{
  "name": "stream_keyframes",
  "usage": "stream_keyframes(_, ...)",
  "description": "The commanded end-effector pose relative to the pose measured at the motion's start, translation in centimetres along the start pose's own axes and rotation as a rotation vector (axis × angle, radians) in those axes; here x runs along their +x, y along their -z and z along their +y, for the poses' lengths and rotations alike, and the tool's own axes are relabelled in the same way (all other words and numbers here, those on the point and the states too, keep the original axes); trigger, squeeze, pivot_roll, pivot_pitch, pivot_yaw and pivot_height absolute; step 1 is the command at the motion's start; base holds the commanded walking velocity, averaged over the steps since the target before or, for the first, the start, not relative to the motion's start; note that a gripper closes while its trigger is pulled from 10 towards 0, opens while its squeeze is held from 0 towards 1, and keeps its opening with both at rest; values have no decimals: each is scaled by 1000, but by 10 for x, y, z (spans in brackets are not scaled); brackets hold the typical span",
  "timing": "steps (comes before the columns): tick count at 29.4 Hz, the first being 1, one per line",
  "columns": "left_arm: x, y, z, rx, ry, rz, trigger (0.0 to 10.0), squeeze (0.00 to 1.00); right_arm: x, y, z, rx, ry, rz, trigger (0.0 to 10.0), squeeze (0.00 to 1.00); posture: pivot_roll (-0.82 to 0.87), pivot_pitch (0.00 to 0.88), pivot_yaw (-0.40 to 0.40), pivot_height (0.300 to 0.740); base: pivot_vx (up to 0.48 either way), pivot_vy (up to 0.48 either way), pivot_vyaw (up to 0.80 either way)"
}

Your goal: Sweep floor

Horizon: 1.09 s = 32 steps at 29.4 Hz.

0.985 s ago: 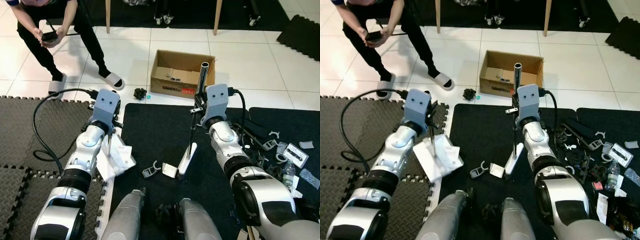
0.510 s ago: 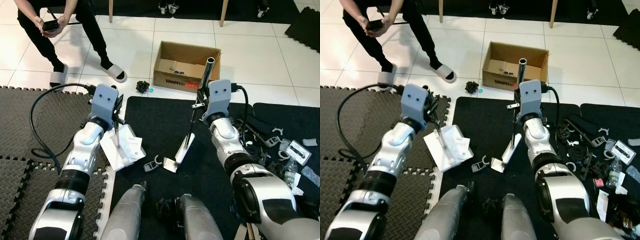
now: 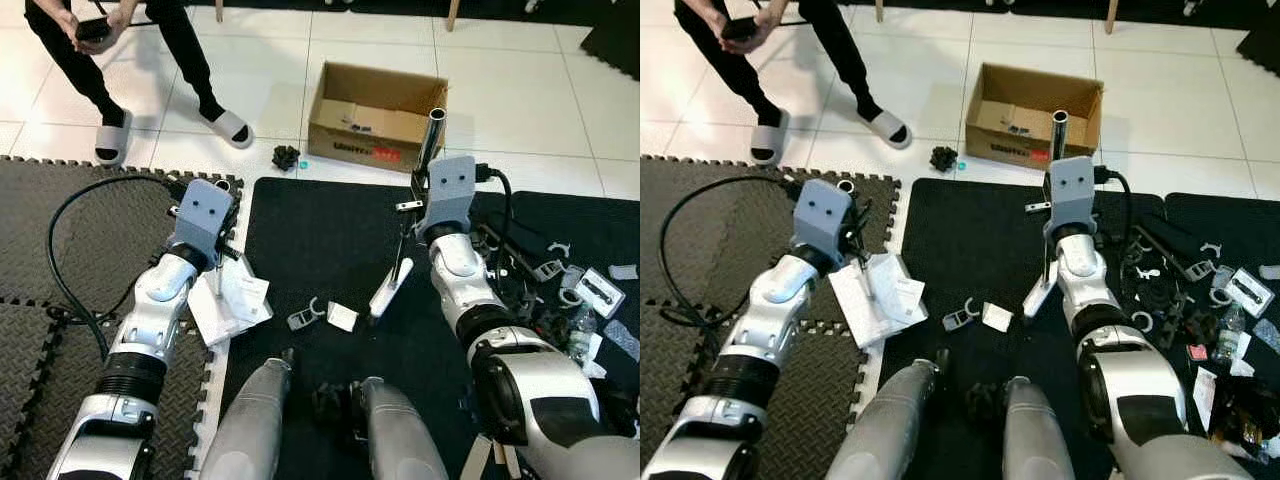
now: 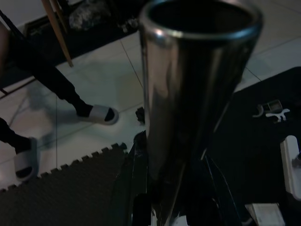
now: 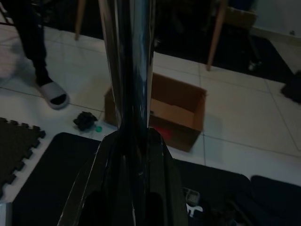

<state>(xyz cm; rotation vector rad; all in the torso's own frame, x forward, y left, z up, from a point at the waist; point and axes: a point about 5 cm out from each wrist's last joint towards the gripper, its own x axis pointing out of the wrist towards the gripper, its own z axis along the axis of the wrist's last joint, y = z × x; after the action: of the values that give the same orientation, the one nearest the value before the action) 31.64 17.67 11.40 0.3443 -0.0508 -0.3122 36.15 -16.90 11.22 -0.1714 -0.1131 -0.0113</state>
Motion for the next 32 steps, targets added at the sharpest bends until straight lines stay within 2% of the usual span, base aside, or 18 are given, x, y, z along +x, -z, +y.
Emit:
stream_keyframes(1, -4, -4, 5, 29, -13, -16, 10000, 0, -4, 2, -3, -11, 27, -17, 10000, 0, 132, 331, 27, 740, 0, 0, 0)
stream_keyframes(9, -5, -6, 0, 19, -5, -20, 10000, 0, -3, 0, -9, -41, 101, -25, 10000, 0, 141, 338, 29, 740, 0, 0, 0)
stream_keyframes(16, -8, -6, -1, -3, -13, -18, 10000, 0, -3, 0, -23, -25, 193, -31, 10000, 0, 149, 339, 33, 740, 0, 0, 0)
stream_keyframes(20, -9, -6, -2, -19, -17, -18, 10000, 0, -4, 0, -22, -14, 194, -26, 10000, 0, 151, 340, 34, 740, 0, 0, 0)
stream_keyframes(23, -9, -5, -4, -20, -9, -12, 10000, 0, -3, 0, -16, -14, 171, -29, 10000, 0, 146, 338, 30, 740, 0, 0, 0)
stream_keyframes(30, -9, 0, -10, -92, 12, 20, 10000, 0, -4, 1, -11, -16, 125, -22, 10000, 0, 139, 335, 24, 740, 0, 0, 0)
stream_keyframes(32, -9, 0, -10, -88, 12, 20, 10000, 0, -3, 3, -9, -20, 90, -2, 10000, 0, 128, 329, 20, 740, 0, 0, 0)
